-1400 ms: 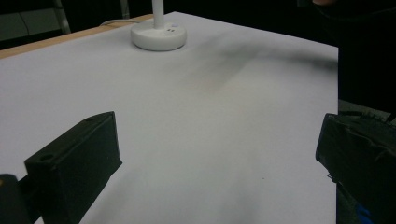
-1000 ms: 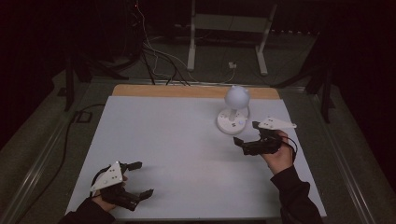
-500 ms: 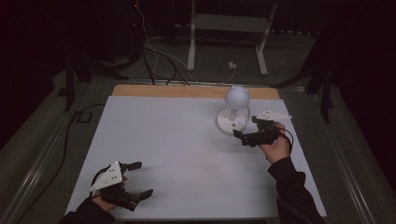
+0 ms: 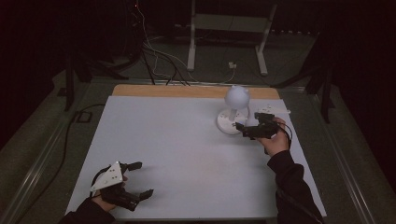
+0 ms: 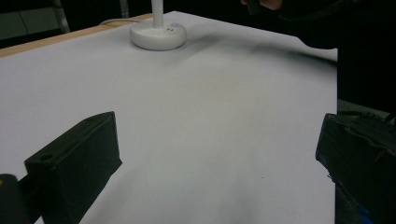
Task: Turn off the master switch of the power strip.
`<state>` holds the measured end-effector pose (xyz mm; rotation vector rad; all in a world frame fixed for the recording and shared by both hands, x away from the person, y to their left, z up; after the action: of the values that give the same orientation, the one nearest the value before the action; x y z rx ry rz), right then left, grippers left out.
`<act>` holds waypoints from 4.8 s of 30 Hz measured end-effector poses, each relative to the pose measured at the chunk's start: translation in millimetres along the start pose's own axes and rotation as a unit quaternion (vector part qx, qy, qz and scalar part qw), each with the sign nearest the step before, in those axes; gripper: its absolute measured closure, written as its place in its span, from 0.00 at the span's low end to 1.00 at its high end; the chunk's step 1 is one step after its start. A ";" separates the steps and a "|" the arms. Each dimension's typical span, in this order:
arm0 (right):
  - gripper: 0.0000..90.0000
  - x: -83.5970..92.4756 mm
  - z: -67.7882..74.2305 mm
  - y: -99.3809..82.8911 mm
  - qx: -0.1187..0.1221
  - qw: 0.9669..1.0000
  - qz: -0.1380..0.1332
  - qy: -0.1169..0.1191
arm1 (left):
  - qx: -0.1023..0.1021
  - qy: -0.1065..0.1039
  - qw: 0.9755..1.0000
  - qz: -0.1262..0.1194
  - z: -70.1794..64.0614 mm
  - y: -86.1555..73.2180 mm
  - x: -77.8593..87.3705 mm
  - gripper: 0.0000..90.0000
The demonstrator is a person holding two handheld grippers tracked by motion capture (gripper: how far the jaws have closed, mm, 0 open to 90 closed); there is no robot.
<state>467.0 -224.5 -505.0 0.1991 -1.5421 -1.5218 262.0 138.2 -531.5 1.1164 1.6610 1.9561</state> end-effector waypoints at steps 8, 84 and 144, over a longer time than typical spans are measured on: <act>0.13 -4.8 -15.3 0.7 -0.027 0.999 -0.001 -0.024 | 0.000 0.000 1.000 0.000 -0.1 -0.2 -0.2 0.00; 1.00 -46.4 -35.5 -32.0 -0.060 0.988 0.015 -0.140 | 0.000 -0.002 1.000 0.002 -0.4 -1.1 0.0 0.00; 1.00 -28.7 -33.4 -18.1 -0.028 0.987 -0.013 -0.156 | -0.001 -0.001 1.000 0.002 0.5 -0.9 0.2 0.00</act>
<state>497.2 -232.5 -540.9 -0.0563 -1.7417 -1.6747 262.0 139.0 -532.3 1.1205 1.6567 1.9580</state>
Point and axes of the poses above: each handheld gripper's, and its own axes: x roughly backward along the jaws, y roughly out of its top, z roughly to its left, the point moved 9 cm from there along -x, roughly forward along the jaws, and after that the axes turned 13 degrees about y, right-handed, at the moved point
